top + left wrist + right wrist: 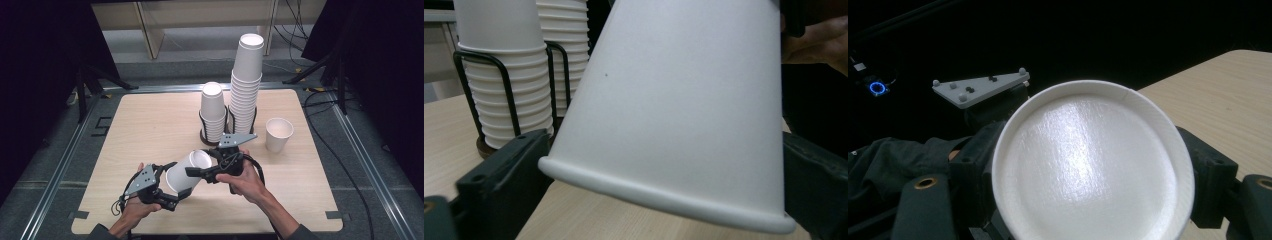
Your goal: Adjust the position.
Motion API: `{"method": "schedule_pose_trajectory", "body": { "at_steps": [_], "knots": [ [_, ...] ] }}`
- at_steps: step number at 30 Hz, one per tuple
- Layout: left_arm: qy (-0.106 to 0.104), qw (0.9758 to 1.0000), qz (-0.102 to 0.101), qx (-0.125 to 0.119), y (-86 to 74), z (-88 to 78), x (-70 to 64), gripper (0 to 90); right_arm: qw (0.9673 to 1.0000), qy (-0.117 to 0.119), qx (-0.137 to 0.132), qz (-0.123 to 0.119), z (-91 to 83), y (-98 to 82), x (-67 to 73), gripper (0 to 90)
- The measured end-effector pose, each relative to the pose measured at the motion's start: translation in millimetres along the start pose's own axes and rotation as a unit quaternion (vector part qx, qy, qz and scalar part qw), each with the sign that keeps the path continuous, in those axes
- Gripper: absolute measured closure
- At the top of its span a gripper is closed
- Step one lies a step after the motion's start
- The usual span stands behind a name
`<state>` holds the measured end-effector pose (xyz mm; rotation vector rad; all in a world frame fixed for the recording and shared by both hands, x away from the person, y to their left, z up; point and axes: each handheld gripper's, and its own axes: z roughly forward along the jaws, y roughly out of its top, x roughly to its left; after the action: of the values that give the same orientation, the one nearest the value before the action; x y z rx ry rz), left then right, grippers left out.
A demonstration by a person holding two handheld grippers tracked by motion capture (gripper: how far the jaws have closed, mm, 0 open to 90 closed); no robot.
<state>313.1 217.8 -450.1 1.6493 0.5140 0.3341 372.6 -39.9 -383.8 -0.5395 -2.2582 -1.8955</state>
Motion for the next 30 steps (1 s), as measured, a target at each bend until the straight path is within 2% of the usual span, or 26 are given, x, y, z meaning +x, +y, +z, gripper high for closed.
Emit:
{"method": "schedule_pose_trajectory", "body": {
  "at_steps": [3,4,5,10,11,14,16,18,19,22,24,25,26,27,28,30],
  "knots": [
    [0.002,1.0,0.003,-0.001,-0.1,0.0,-0.8,4.9,0.9998,0.007,0.005,0.015,-0.8,0.3,0.2,25.7],
    [0.001,1.0,0.003,-0.008,-0.3,0.9,-1.2,5.1,0.9999,0.01,-0.001,0.012,-0.6,0.4,-0.5,25.7],
    [0.004,1.0,0.006,0.001,0.6,-0.3,-1.5,5.5,0.9999,0.01,-0.003,0.013,-0.8,0.3,-0.9,25.7],
    [-0.001,0.9998,0.014,0.011,2.2,-1.6,-0.8,9.6,0.9999,0.012,0.0,0.008,-2.9,0.3,-4.7,25.1],
    [-0.002,0.9998,0.014,0.011,2.7,-1.6,-0.8,10.8,0.9996,0.018,0.004,0.022,-3.8,0.3,-4.2,24.7],
    [-0.005,0.9994,0.025,0.023,3.7,-2.1,-0.5,13.4,0.9995,0.021,0.012,0.019,-4.9,0.6,-5.5,24.0],
    [-0.005,0.9991,0.029,0.03,4.0,-2.3,-0.6,14.4,0.9997,0.013,0.018,0.013,-5.5,1.3,-4.4,23.1],
    [-0.006,0.9982,0.041,0.044,3.5,-2.8,0.0,14.9,0.9992,0.005,0.039,-0.007,-5.7,3.0,-3.1,18.2],
    [-0.012,0.9982,0.044,0.04,1.9,-1.6,0.5,15.1,0.9982,-0.004,0.057,-0.016,-8.5,5.1,-2.2,17.5],
    [-0.011,0.9969,0.05,0.059,1.3,-3.1,-0.7,15.6,0.9944,-0.02,0.087,-0.057,-17.4,11.1,-0.2,16.1],
    [-0.019,0.9964,0.054,0.063,0.8,-1.0,-1.0,15.7,0.9917,-0.029,0.103,-0.071,-22.0,13.9,1.9,16.1],
    [-0.016,0.9953,0.058,0.076,1.4,-1.8,-1.7,15.8,0.9893,-0.033,0.114,-0.085,-23.6,15.4,3.5,16.1],
    [-0.019,0.9948,0.062,0.078,0.1,-0.1,-2.2,15.8,0.9878,-0.039,0.119,-0.093,-24.1,16.2,4.7,16.1],
    [-0.021,0.9932,0.07,0.091,-0.3,-0.1,-2.5,15.8,0.9858,-0.042,0.129,-0.099,-24.2,16.8,6.6,16.1],
    [-0.023,0.9934,0.068,0.09,-1.5,1.2,-2.9,15.8,0.9823,-0.044,0.144,-0.112,-24.1,17.3,8.8,16.1],
    [-0.027,0.9918,0.075,0.1,-2.3,1.9,-3.7,15.8,0.9776,-0.043,0.165,-0.124,-23.5,17.3,12.2,16.0]
  ]
}}
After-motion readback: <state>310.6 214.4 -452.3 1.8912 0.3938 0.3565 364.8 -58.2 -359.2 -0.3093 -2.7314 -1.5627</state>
